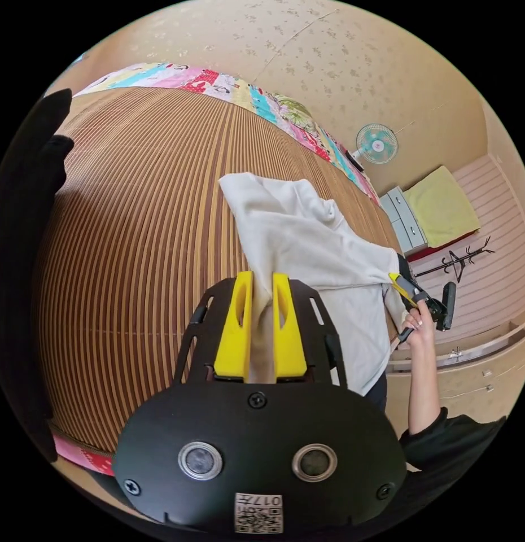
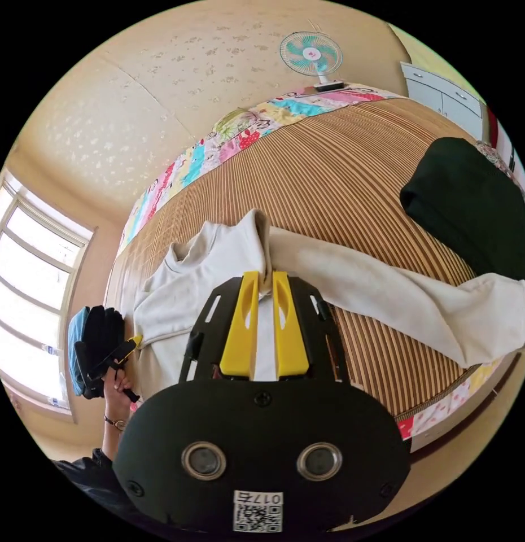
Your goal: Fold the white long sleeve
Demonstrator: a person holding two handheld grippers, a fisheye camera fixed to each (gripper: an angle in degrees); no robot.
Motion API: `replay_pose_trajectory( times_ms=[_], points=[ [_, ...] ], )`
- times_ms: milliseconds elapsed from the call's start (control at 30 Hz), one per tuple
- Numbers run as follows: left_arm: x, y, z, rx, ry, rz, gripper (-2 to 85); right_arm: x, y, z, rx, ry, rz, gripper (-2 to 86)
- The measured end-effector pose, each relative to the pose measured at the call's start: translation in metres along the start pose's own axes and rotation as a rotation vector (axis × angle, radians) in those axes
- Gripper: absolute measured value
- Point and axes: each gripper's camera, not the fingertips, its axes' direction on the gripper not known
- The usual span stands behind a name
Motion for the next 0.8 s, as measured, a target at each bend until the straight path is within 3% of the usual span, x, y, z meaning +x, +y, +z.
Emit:
replay_pose_trajectory(
  times_ms=[67, 167, 300, 400, 567, 800],
  points=[
    [-0.013, 0.001, -0.011, 0.028, 0.05, -0.009, 5.9, 0.013, 0.003, -0.024, 0.047, -0.101, 0.081, 4.5],
    [-0.034, 0.011, -0.013, 0.014, 0.04, -0.095, 6.5, 0.063, 0.011, -0.018, -0.036, -0.179, 0.265, 5.7],
    [-0.038, 0.04, -0.038, 0.086, 0.051, -0.103, 8.4, 0.111, 0.048, -0.038, 0.017, -0.336, 0.309, 8.5],
    [-0.031, 0.077, -0.068, 0.144, 0.011, -0.082, 9.1, 0.151, 0.088, -0.085, 0.138, -0.24, 0.365, 9.7],
    [-0.013, 0.14, -0.101, 0.133, 0.074, -0.061, 9.2, 0.248, 0.143, -0.163, 0.372, -0.065, 0.637, 11.2],
    [-0.002, 0.174, -0.12, 0.136, 0.035, -0.091, 9.2, 0.321, 0.134, -0.193, 0.441, -0.049, 0.686, 9.6]
  ],
)
